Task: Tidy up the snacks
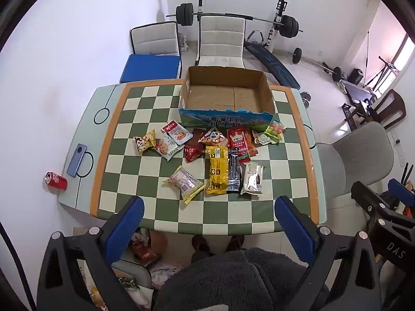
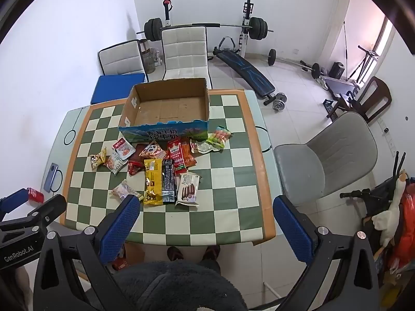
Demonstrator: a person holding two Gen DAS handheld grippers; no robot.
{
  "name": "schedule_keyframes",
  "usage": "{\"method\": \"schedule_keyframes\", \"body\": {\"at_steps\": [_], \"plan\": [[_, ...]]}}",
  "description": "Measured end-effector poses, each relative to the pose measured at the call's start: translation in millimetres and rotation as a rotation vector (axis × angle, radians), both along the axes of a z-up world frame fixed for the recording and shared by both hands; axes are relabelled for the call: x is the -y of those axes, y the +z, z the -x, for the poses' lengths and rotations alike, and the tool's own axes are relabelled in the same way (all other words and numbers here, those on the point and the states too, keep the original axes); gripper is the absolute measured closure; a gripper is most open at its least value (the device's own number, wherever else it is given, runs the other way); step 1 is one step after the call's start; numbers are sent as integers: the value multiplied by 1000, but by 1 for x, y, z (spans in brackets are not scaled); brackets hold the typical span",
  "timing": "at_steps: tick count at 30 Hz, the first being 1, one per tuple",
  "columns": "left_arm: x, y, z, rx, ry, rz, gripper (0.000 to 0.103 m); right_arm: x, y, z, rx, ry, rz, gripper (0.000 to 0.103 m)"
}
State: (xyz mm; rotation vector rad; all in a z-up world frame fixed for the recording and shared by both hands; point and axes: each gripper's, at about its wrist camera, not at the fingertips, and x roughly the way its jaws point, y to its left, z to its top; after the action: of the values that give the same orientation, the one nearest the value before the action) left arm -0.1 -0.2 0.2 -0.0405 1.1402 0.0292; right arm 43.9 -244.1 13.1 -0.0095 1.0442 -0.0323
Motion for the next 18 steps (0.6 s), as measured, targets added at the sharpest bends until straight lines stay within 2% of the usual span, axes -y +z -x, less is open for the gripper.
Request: {"method": "schedule_keyframes", "body": {"at_steps": [18], "plan": [[-1, 1, -1, 1, -3, 18, 0, -4, -1, 0, 0, 2, 6, 0]]}}
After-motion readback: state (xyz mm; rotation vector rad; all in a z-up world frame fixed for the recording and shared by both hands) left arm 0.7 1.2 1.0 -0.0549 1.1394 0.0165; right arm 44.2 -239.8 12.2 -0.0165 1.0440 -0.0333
